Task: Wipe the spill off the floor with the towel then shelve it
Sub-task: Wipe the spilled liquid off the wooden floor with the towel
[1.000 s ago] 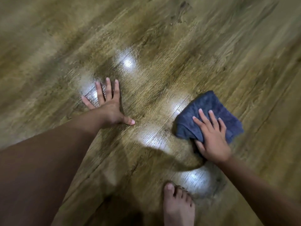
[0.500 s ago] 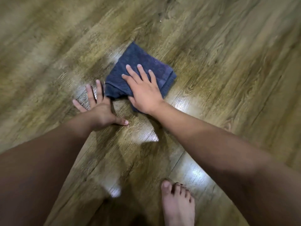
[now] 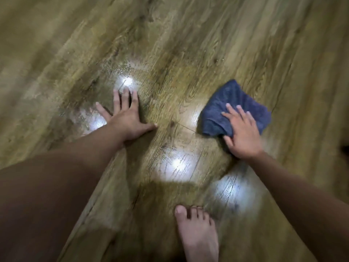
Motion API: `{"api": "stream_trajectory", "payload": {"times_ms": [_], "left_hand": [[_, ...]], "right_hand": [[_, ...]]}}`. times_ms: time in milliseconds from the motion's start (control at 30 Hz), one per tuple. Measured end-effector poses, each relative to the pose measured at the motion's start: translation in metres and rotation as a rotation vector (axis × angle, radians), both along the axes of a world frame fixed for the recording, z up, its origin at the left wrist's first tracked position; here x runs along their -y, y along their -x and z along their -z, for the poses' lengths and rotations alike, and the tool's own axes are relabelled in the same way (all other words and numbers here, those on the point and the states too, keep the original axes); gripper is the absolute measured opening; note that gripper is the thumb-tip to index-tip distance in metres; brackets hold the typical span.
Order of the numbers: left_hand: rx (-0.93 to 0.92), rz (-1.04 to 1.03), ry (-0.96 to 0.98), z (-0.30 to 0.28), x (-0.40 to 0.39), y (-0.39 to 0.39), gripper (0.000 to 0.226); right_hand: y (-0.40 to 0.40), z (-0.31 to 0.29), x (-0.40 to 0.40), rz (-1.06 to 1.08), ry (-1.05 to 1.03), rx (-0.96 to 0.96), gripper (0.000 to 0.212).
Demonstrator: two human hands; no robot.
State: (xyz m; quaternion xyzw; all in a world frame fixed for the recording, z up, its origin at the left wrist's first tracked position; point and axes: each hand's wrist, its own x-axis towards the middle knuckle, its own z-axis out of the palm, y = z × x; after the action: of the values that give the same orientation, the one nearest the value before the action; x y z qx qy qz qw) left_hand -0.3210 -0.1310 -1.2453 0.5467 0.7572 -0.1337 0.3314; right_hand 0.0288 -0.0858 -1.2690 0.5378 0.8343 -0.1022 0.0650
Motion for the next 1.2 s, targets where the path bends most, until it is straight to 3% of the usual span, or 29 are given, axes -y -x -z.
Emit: {"api": "stream_trajectory", "payload": {"times_ms": [167, 467, 567, 667, 767, 1000, 1200], "left_hand": [[0.112, -0.094, 0.14, -0.007, -0.031, -0.018, 0.151], [0.12, -0.069, 0.191, -0.004, -0.031, -0.021, 0.155], [0.129, -0.058, 0.206, -0.005, -0.033, -0.021, 0.159], [0.119, -0.035, 0.247, -0.006, -0.035, -0.017, 0.165], [0.085, -0.034, 0.254, -0.004, -0.036, -0.018, 0.156], [0.08, -0.035, 0.229, -0.006, -0.036, -0.019, 0.161], [0.074, -0.028, 0.251, -0.008, -0.035, -0.02, 0.168]], "right_hand": [[-0.052, -0.005, -0.004, 0.34, -0.028, -0.051, 0.07], [0.026, 0.011, -0.023, 0.615, -0.062, -0.104, 0.062], [0.071, 0.008, -0.016, 0.501, -0.032, -0.083, 0.064], [0.116, 0.001, 0.019, 0.189, 0.02, -0.062, 0.069], [0.132, 0.009, 0.062, -0.059, 0.019, -0.014, 0.073], [0.096, 0.015, 0.046, -0.102, -0.039, -0.026, 0.074], [0.044, 0.013, 0.021, 0.113, -0.021, -0.028, 0.07]]}}
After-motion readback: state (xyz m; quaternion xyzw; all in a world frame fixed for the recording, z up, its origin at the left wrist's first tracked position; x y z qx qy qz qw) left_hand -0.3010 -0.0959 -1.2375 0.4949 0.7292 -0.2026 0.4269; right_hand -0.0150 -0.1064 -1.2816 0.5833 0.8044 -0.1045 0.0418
